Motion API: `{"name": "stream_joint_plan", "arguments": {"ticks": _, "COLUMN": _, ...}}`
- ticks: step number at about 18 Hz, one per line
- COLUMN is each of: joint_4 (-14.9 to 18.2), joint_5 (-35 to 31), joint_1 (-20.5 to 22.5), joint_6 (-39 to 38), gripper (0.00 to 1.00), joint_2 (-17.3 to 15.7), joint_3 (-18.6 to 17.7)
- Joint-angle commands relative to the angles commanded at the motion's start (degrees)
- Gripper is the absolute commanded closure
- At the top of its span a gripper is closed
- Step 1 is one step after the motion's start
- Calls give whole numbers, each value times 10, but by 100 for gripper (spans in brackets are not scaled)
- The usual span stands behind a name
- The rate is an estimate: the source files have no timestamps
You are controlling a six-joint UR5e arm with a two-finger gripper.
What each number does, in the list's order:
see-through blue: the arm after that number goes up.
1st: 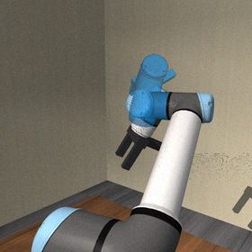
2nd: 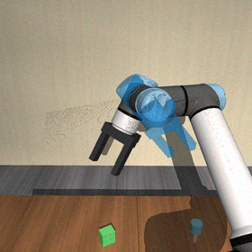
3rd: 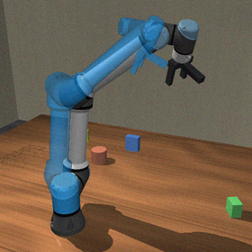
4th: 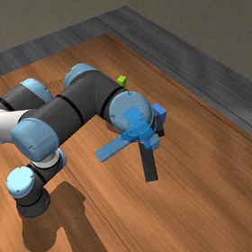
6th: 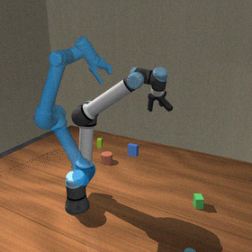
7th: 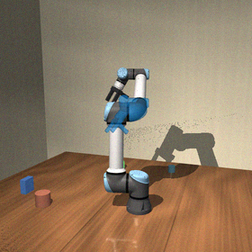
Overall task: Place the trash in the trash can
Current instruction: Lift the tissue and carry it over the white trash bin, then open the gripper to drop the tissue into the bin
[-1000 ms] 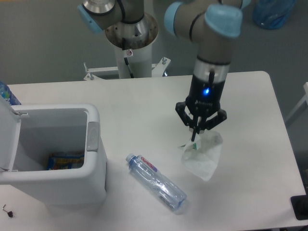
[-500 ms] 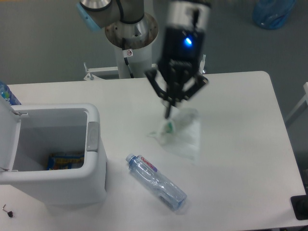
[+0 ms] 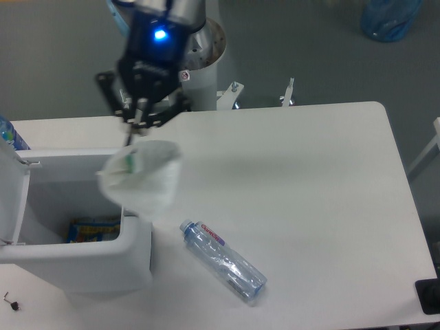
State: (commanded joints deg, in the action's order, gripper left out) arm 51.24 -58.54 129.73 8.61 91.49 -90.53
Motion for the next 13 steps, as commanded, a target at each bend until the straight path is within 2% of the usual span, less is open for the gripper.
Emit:
{"name": "stream_joint_plan", "arguments": {"ticks": 6, "joint_4": 0, "joint_5": 0, "joint_1": -33, "joint_6": 1, "gripper": 94, "joint_2": 23, "joint_3": -9}}
{"name": "stream_joint_plan", "arguments": {"ticks": 7, "joint_4": -1, "joint_5": 0, "joint_1": -36, "joint_6": 4, "gripper": 85, "joint_2": 28, "joint_3": -10}}
{"name": "stream_joint_plan", "arguments": {"ticks": 10, "joint_4": -7, "joint_5": -3, "joint_1": -38, "joint_6": 15, "gripper": 31, "joint_2": 40, "joint_3": -6}}
{"name": "stream_joint_plan", "arguments": {"ticks": 11, "joint_4": -5, "joint_5": -4, "joint_1": -38, "joint_6": 17, "gripper": 17, "joint_2": 41, "joint_3": -4}}
{"name": "stream_joint_plan", "arguments": {"ticks": 13, "joint_4": -4, "joint_5": -4, "joint_1": -38, "joint_6": 15, "gripper": 6, "joint_2": 40, "joint_3": -4}}
